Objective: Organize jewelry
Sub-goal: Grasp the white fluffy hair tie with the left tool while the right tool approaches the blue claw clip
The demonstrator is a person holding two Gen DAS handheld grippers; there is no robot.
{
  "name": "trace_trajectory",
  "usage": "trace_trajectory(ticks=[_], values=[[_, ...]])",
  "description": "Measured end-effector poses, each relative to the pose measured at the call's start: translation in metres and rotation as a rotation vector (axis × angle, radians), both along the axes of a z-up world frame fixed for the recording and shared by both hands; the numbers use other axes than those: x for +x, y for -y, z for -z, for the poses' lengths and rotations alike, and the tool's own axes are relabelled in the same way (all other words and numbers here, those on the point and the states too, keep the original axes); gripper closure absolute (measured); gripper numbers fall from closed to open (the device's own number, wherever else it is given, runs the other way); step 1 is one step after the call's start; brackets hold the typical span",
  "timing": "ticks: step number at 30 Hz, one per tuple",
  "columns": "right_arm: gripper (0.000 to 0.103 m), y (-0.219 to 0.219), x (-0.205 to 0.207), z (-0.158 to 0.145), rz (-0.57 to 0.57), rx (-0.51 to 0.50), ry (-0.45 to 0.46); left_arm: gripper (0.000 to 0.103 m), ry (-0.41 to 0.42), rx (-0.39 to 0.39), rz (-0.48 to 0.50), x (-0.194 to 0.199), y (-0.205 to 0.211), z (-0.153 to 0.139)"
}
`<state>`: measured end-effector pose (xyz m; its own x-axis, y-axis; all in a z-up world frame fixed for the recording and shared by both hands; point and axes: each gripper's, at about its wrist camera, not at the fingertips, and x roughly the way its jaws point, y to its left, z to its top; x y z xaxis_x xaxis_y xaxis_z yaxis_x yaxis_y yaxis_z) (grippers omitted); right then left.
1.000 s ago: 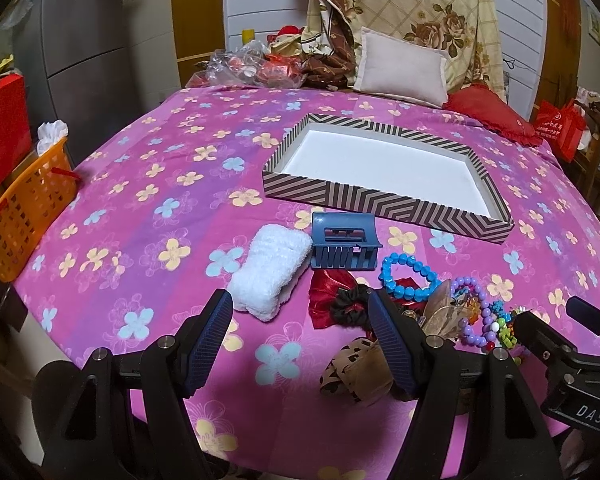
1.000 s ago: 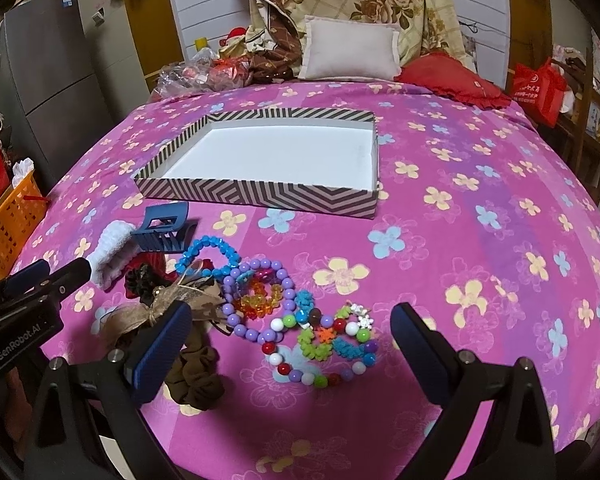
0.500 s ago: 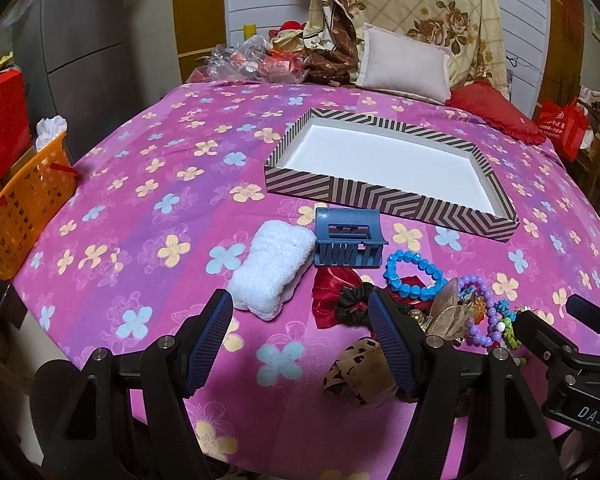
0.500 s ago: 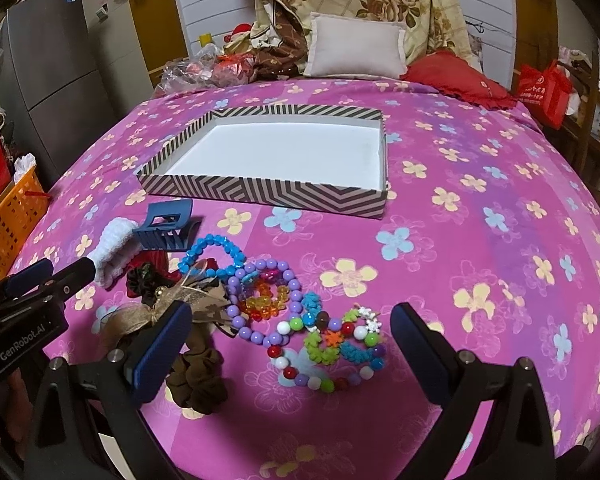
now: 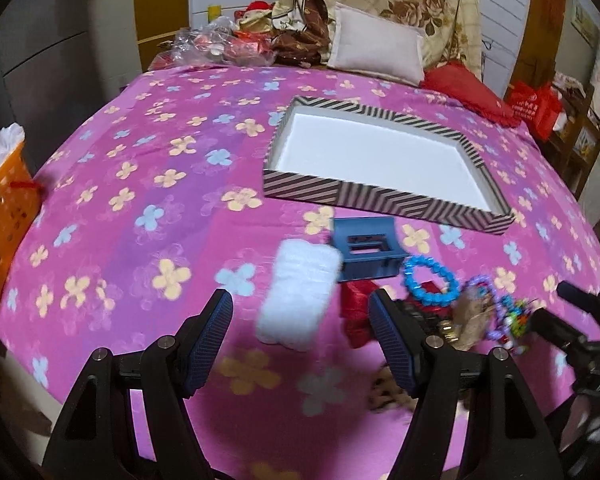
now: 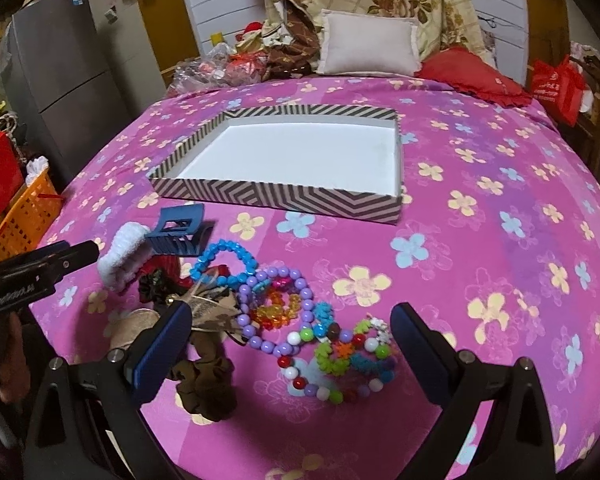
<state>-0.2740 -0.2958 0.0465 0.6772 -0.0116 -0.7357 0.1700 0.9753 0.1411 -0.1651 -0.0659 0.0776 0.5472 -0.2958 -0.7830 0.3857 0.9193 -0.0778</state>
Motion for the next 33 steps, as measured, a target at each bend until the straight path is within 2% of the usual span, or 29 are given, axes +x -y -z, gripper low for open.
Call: trace_trajectory(ticks=[4, 7, 14, 16, 18, 19, 20, 21, 23, 26, 28, 33], values=[[0.002, -0.001, 0.014, 0.0, -0.041, 0.033, -0.007, 0.037, -0.038, -0.022, -0.014, 0.009, -0.015, 0.007], [0.002, -0.003, 0.028, -0.002, -0.054, 0.06, -0.011, 0.037, -0.072, -0.049, 0.02, 0.01, -0.019, 0.013], [0.002, -0.012, 0.049, -0.001, -0.071, 0.063, -0.024, 0.037, -0.102, -0.032, 0.089, 0.015, 0.001, 0.026], [0.002, -0.017, 0.057, 0.001, -0.086, 0.062, -0.037, 0.037, -0.101, -0.002, 0.097, 0.02, 0.009, 0.033], [0.002, -0.021, 0.065, 0.001, -0.094, 0.055, -0.044, 0.045, -0.085, 0.038, 0.072, 0.027, 0.014, 0.042], [0.002, -0.023, 0.07, 0.001, -0.101, 0.051, -0.047, 0.061, -0.085, 0.042, 0.065, 0.029, 0.013, 0.044], [0.002, -0.024, 0.073, 0.001, -0.106, 0.049, -0.047, 0.071, -0.105, 0.036, 0.059, 0.034, 0.012, 0.048], [0.002, -0.027, 0.079, 0.001, -0.121, 0.045, -0.049, 0.071, -0.121, 0.019, 0.059, 0.037, 0.01, 0.049], [0.002, -0.031, 0.088, 0.001, -0.173, 0.05, -0.047, 0.081, -0.142, -0.038, 0.041, 0.042, 0.0, 0.048], [0.002, -0.044, 0.106, 0.005, -0.334, 0.04, -0.063, 0.084, -0.088, -0.021, -0.016, 0.042, -0.014, 0.038], [0.002, -0.056, 0.117, 0.007, -0.434, -0.028, -0.089, 0.084, -0.065, -0.008, -0.043, 0.042, -0.023, 0.033], [0.002, -0.079, 0.146, 0.008, -0.633, -0.101, -0.117, 0.084, -0.08, -0.031, -0.072, 0.045, -0.037, 0.031]])
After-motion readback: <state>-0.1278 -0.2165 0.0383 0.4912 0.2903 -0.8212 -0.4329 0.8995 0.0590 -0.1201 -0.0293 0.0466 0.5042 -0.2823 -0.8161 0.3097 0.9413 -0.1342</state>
